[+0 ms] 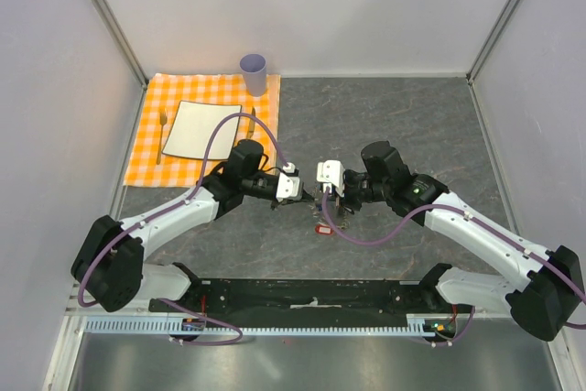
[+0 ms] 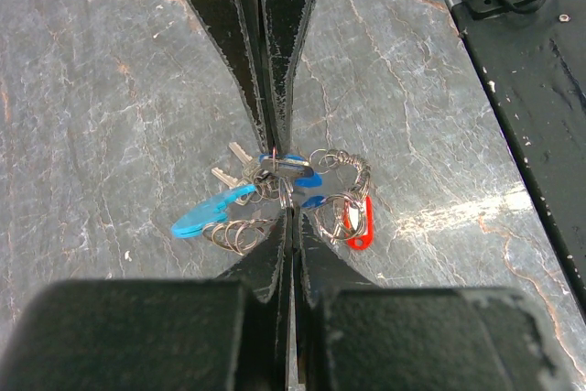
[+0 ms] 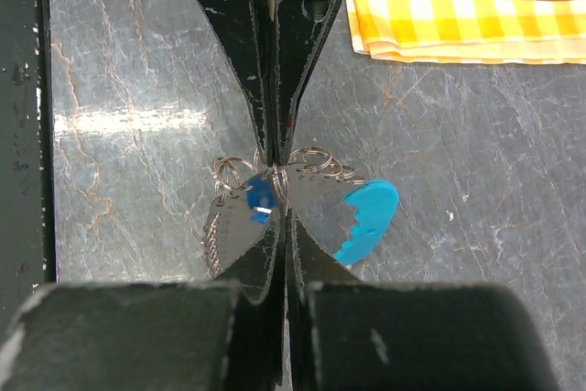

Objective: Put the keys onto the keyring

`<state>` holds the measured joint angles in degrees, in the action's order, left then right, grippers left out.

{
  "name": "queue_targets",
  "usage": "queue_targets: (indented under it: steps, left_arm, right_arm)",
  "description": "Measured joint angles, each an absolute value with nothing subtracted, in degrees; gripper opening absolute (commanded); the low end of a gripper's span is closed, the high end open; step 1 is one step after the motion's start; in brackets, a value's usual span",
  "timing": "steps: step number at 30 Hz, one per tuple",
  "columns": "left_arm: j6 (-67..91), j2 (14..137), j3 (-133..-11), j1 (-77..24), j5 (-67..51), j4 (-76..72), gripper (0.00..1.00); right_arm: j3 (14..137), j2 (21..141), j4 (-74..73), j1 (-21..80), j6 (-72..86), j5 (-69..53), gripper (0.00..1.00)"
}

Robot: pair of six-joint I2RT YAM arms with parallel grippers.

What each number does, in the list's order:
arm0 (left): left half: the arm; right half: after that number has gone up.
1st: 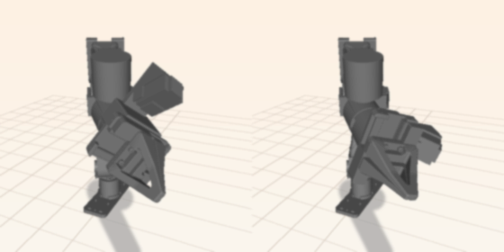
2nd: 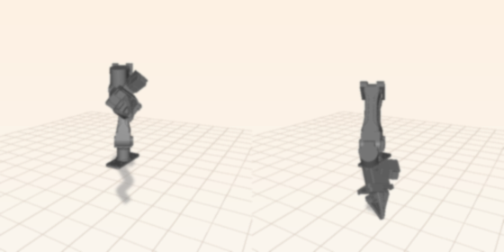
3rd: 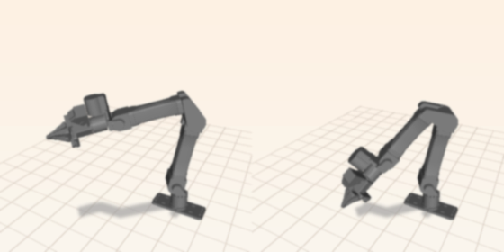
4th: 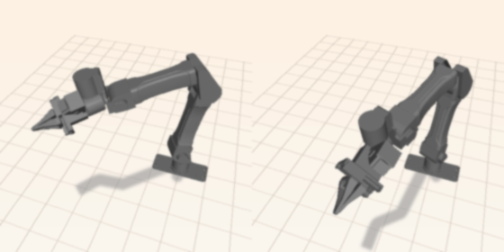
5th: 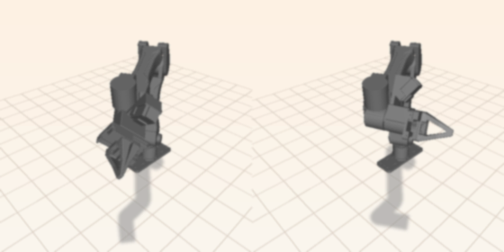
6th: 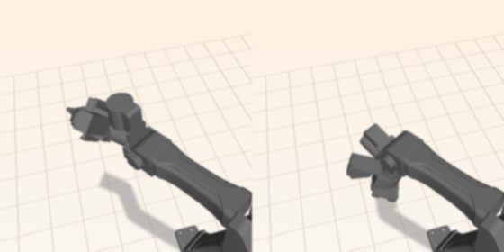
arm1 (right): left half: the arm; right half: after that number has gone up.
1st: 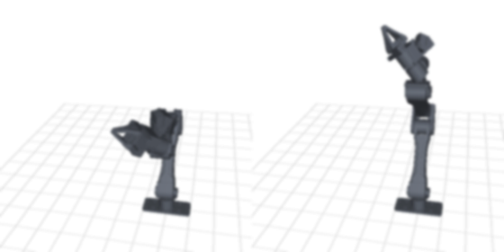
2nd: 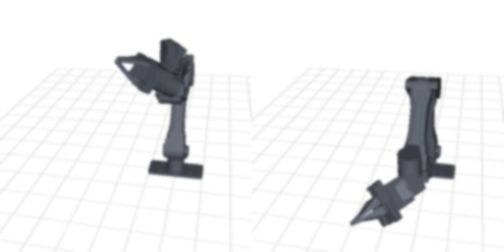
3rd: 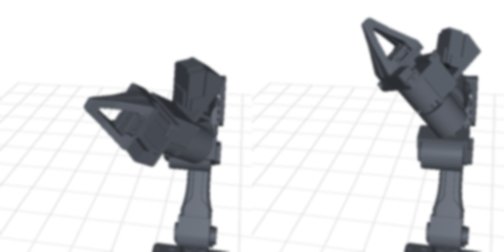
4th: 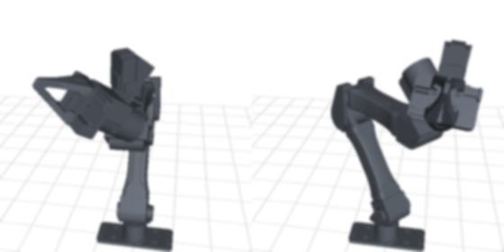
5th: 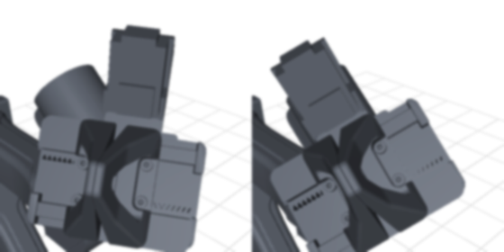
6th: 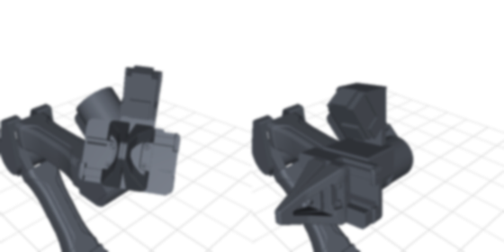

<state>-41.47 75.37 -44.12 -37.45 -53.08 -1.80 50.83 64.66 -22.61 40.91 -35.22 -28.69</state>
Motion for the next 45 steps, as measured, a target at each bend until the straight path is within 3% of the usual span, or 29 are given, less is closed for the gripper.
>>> queue_targets:
  steps: [45]
  left_arm:
    - [-41.5,75.4,-44.1,-37.5,-54.1,-1.9,0.02]
  right_arm:
    - [50.8,65.6,-22.9,40.9,-35.2,-31.1,0.00]
